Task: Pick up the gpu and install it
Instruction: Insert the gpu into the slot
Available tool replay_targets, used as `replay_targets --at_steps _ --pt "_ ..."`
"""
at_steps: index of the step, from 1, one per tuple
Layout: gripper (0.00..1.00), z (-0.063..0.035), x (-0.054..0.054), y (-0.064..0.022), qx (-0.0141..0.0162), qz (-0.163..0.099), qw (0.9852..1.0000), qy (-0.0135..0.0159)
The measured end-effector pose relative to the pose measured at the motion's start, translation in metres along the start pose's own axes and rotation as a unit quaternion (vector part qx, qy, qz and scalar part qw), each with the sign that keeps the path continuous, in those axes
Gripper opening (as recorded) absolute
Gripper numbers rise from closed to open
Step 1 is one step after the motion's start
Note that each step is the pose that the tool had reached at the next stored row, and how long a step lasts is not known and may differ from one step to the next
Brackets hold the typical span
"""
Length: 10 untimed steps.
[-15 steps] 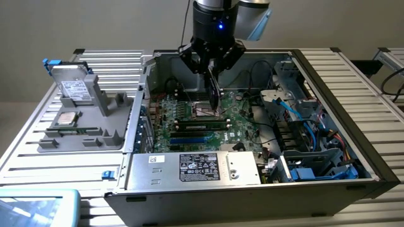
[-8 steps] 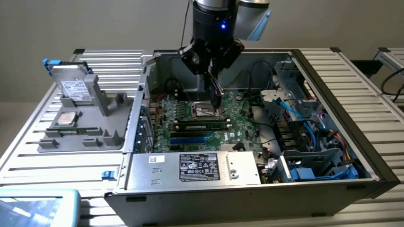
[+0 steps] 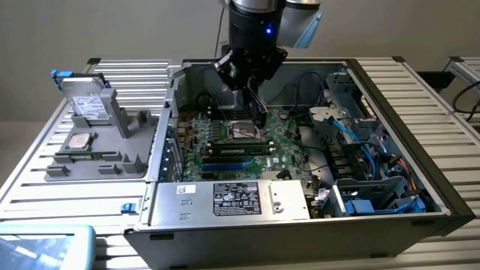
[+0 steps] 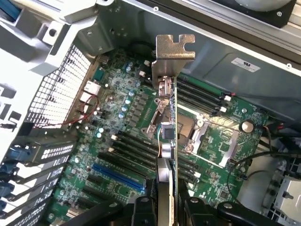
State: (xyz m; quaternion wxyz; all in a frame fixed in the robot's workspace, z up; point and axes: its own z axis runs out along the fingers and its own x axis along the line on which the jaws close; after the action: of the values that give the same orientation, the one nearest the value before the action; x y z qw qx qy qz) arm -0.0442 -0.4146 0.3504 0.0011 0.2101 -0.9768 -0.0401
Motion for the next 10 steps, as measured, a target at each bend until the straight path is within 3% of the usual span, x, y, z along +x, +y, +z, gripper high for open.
replay_targets --at_steps 5,10 --pt "0.28 0.0004 0.0000 0.0000 -0.0007 -0.046 0.9990 0.0036" --pt "0.28 0.0008 0.0000 -0.0001 -0.0014 -0.091 0.9959 0.0073"
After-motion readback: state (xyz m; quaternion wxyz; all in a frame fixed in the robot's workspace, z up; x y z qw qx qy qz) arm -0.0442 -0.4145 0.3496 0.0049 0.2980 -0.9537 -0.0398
